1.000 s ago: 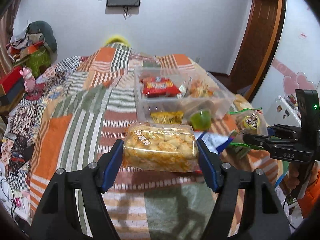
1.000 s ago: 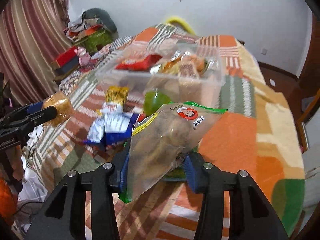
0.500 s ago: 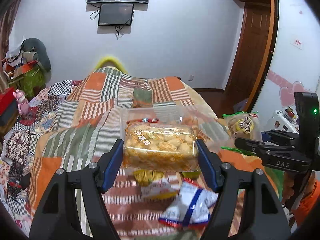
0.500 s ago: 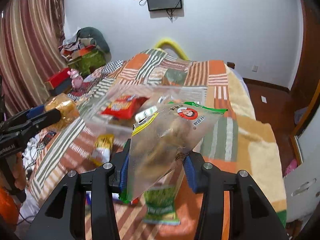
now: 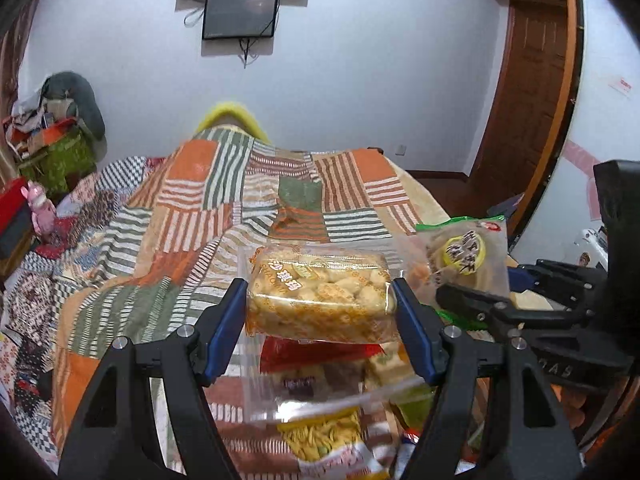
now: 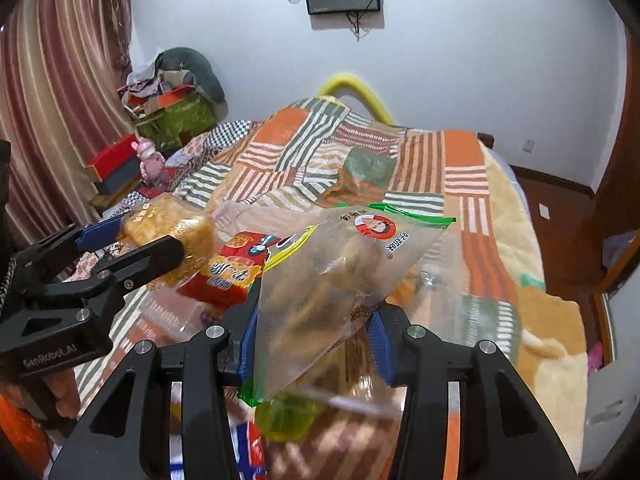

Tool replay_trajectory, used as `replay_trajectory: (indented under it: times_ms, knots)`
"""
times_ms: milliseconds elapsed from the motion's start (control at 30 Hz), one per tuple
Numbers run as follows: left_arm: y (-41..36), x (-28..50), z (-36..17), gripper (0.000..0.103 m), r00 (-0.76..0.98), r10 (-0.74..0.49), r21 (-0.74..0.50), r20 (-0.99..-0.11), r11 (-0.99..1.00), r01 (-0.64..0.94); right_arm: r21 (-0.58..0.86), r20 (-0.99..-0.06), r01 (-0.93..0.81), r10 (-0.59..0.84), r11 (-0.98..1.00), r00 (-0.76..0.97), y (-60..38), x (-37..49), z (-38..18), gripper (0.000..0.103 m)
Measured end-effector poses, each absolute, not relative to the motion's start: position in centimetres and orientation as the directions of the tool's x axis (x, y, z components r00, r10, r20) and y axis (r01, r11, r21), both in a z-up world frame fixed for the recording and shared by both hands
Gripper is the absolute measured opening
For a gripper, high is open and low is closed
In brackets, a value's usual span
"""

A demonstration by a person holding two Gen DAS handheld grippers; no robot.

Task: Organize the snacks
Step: 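Lower the peanut pack and cookie bag into the clear box, open both grippers, then grasp the yellow chip bag with left gripper while right gripper grasps the green pea bag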

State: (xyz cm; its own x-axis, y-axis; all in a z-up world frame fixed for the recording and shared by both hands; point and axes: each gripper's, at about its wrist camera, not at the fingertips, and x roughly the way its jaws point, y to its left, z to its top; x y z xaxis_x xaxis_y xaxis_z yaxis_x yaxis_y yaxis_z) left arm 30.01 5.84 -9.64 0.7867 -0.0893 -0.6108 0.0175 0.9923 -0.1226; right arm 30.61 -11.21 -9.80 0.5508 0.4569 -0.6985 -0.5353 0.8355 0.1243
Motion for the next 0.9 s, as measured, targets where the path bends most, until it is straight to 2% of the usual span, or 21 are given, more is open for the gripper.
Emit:
replay_trajectory:
  times_ms: [400, 700, 833, 900]
  knots:
    - [6.2, 34.0, -13.5, 0.071, 0.715, -0.132, -0.192, -0.687, 0.981, -0.003, 0.073, -0.753, -0.556, 0.411, 0.828, 0.514, -9.9, 32.4, -12.0, 0.045]
    - [6.9, 32.6, -12.6, 0.072, 0.710, -0.138, -0.201, -0.691, 0.980, -0.005, 0.067, -0.733, -0.546, 0.413, 0.835, 0.541, -11.1, 31.1, -10.5, 0.068]
    - [6.6, 30.8, -10.9, 0.077, 0.738, -0.118, -0.155, -0.665, 0.988, 0.018, 0.081, -0.713, -0.531, 0.422, 0.843, 0.561, -12.5, 30.2, -9.4, 0.071]
    - [6.4, 29.5, -10.0, 0.083, 0.751, -0.106, -0.127, -0.651, 0.991, 0.030, 0.078, -0.702, -0.529, 0.423, 0.845, 0.573, -13.3, 29.3, -8.7, 0.071]
